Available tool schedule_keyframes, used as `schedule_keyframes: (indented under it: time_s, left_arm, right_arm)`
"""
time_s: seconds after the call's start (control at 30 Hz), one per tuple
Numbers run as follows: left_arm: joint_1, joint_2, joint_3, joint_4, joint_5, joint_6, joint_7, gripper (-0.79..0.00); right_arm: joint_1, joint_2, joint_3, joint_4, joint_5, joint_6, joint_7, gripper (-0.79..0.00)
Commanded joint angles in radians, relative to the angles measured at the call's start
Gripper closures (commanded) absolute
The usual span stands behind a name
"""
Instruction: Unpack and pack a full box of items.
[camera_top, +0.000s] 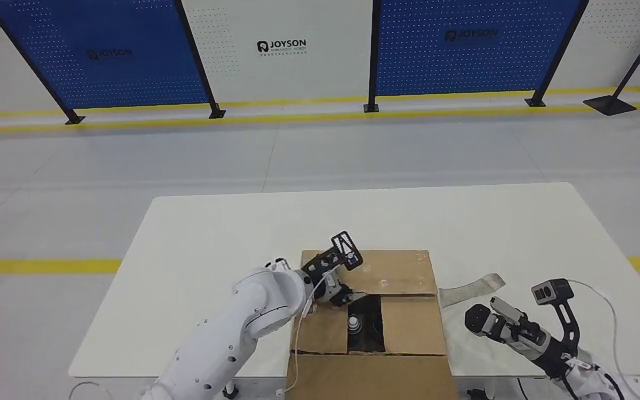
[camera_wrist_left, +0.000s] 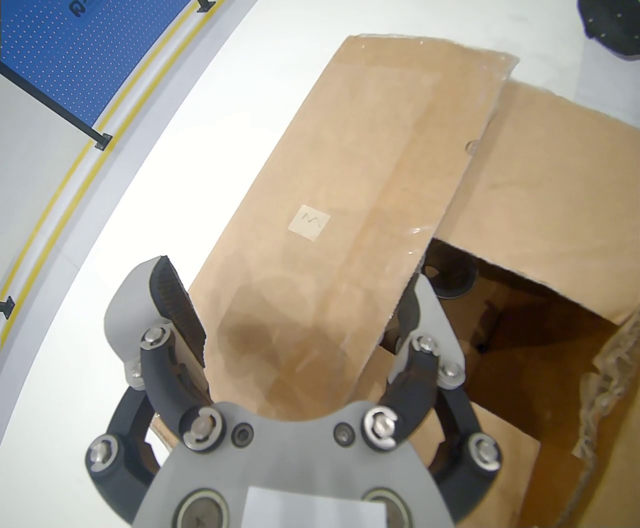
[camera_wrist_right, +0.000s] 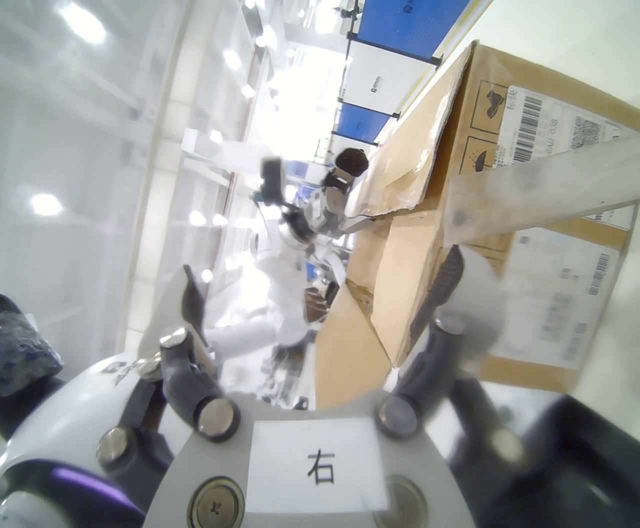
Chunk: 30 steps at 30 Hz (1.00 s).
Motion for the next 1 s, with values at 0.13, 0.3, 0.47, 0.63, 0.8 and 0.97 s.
schedule_keyframes:
  time_s: [0.13, 0.3, 0.47, 0.63, 0.8, 0.97]
  left_arm:
    - [-0.014, -0.002, 0.045, -0.016, 0.175, -0.012, -0.005, -0.785]
    - [-0.021, -0.002, 0.079, -0.029, 0.347, -0.016, 0.007, -0.785]
    - [-0.030, -0.003, 0.061, -0.068, 0.425, 0.023, 0.034, -0.785]
    - [-0.041, -0.006, 0.038, -0.092, 0.469, 0.052, 0.064, -0.785]
    - [-0.089, -0.018, 0.042, -0.060, 0.480, 0.065, 0.110, -0.785]
    - [-0.194, -0.042, 0.095, 0.030, 0.529, 0.045, 0.156, -0.785]
  right_arm:
    - [-0.004, 0.001, -0.005, -0.009, -0.004, 0.002, -0.005, -0.785]
    - [-0.002, 0.001, -0.009, -0.013, -0.008, -0.001, -0.007, -0.785]
    - [-0.002, 0.002, -0.010, -0.016, -0.005, -0.006, -0.007, -0.785]
    - [-0.001, 0.003, -0.009, -0.021, -0.002, -0.007, -0.007, -0.785]
    - [0.001, 0.003, -0.006, -0.042, 0.008, -0.007, -0.011, -0.785]
    - [-0.009, 0.004, 0.017, -0.077, 0.018, -0.008, -0.036, -0.785]
